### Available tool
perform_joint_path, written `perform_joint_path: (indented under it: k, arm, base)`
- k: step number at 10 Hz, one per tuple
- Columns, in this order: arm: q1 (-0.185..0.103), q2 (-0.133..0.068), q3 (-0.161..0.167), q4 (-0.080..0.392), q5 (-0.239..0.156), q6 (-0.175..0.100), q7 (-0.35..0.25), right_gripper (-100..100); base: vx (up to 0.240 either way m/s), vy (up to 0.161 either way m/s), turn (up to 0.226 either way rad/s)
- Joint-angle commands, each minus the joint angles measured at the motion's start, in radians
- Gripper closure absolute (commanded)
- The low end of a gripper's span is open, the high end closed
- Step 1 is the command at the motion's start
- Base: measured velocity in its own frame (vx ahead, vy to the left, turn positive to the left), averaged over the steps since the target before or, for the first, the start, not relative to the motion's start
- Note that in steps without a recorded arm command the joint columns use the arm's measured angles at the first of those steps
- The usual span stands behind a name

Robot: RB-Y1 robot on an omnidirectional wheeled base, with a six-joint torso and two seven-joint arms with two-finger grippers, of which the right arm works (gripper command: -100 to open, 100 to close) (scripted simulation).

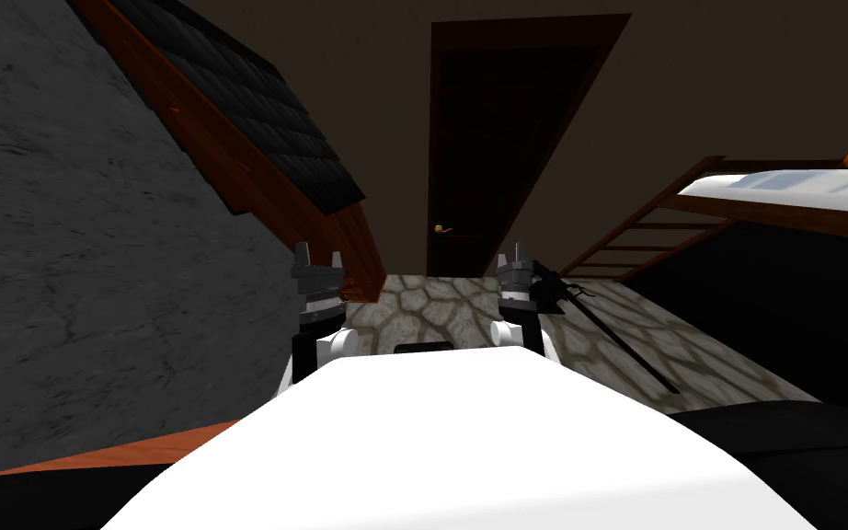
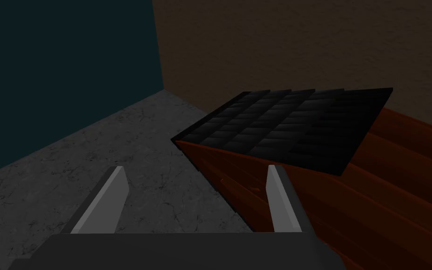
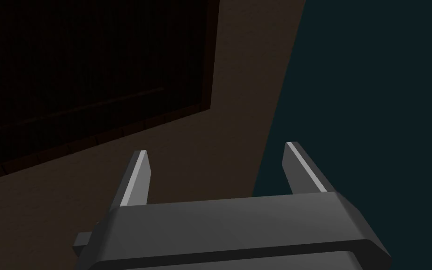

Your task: Pull the door open

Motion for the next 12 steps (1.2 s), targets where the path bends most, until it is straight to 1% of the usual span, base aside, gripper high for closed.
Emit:
perform_joint_path:
  k: [1,4,5,6,7,8,10,11,12]
  arm:
    - [-0.012,-0.012,-0.002,0.028,0.004,-0.006,-0.004,-100]
    - [-0.041,-0.034,-0.007,0.092,0.012,-0.021,-0.012,-100]
    - [-0.047,-0.038,-0.008,0.106,0.014,-0.024,-0.014,-100]
    - [-0.060,-0.047,-0.011,0.136,0.018,-0.031,-0.017,-100]
    - [-0.066,-0.051,-0.012,0.150,0.020,-0.034,-0.019,-100]
    - [-0.081,-0.060,-0.015,0.184,0.025,-0.041,-0.023,-100]
    - [-0.097,-0.069,-0.018,0.220,0.030,-0.050,-0.028,-100]
    - [-0.114,-0.078,-0.020,0.257,0.035,-0.058,-0.033,-100]
    - [-0.123,-0.083,-0.022,0.277,0.038,-0.063,-0.035,-100]
  base:
    - [0.062,-0.020,0.025]
    - [0.110,0.025,-0.032]
    - [0.100,0.021,-0.012]
    - [0.085,0.016,-0.018]
    - [0.097,0.009,-0.017]
    - [0.128,0.021,-0.020]
    - [0.110,0.019,-0.016]
    - [0.104,0.037,-0.017]
    - [0.125,0.029,-0.020]
